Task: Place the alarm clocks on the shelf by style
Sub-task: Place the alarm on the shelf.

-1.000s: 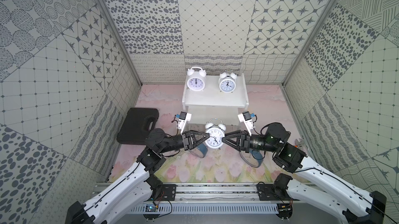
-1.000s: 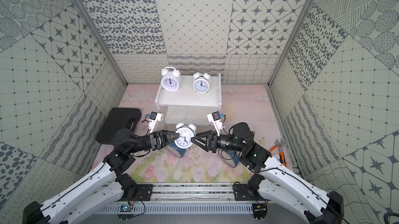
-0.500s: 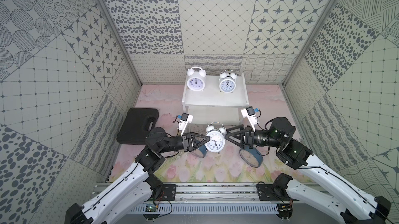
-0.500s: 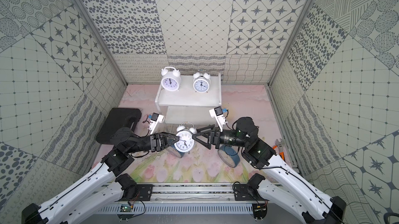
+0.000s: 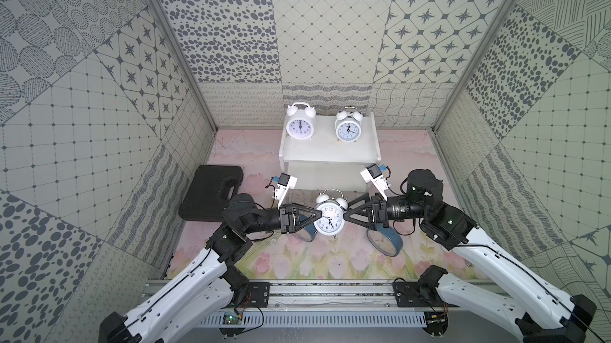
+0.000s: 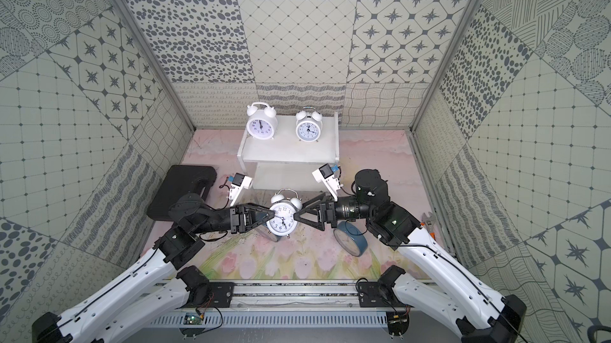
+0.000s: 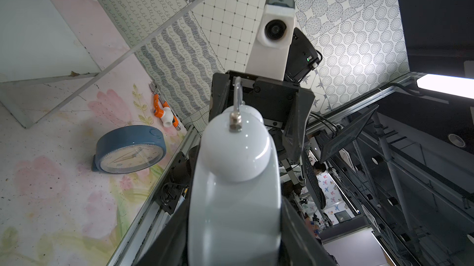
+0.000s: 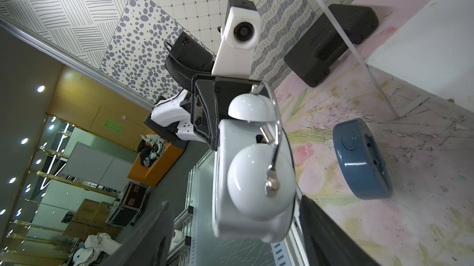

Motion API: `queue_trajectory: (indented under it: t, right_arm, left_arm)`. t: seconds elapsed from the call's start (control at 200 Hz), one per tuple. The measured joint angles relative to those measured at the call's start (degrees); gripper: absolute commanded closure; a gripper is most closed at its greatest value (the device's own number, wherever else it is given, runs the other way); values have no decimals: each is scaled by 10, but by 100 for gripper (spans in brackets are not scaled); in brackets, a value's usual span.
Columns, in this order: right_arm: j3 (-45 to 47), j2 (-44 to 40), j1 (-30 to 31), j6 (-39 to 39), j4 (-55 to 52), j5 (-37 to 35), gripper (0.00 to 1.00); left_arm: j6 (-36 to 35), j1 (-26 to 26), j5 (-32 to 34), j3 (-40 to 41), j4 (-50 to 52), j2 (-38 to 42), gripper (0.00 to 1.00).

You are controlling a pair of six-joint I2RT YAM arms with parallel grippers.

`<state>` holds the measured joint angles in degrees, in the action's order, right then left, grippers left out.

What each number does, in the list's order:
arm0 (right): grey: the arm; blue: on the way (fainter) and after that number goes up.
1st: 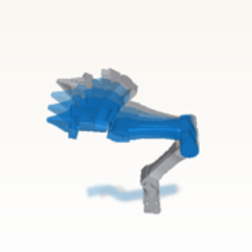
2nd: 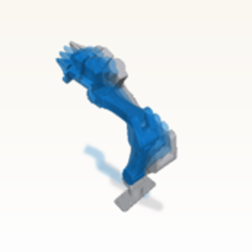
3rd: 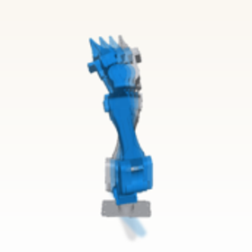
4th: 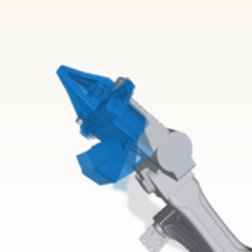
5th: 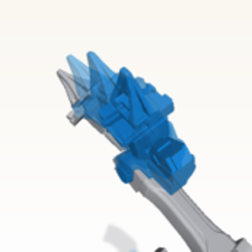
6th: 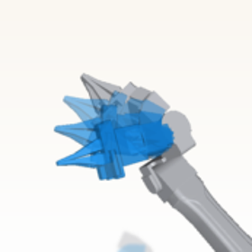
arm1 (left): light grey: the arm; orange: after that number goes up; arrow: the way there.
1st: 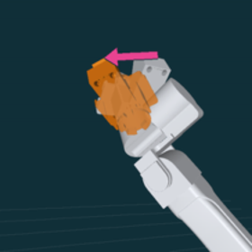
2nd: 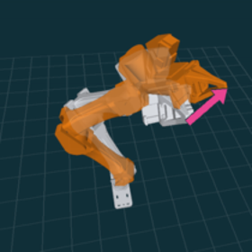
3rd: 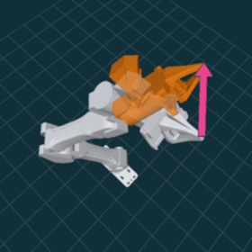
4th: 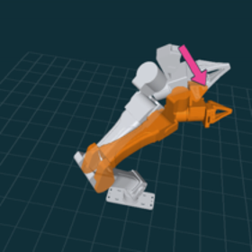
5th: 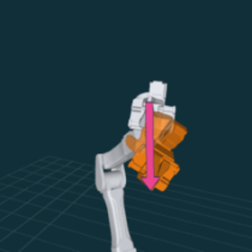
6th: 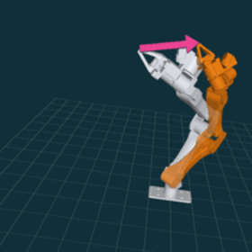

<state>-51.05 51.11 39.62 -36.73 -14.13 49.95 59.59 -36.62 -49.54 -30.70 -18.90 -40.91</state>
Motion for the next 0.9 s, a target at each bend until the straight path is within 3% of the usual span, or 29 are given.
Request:
queue_trajectory:
  t: [0.345,0.665,0.786,0.901]
  right_arm:
    - [-1,19,3,18,-24,-1,30]
    - [-1,25,5,23,-24,1,46]
    - [-1,25,8,21,-24,2,47]
    - [-1,25,8,17,-24,2,39]
  left_arm:
    - [-2,0,-9,-8,11,-5,65]
    - [-2,0,-10,-7,15,-6,65]
    - [-9,0,-10,-7,15,-7,65]
    - [-10,0,-10,-7,15,-8,65]
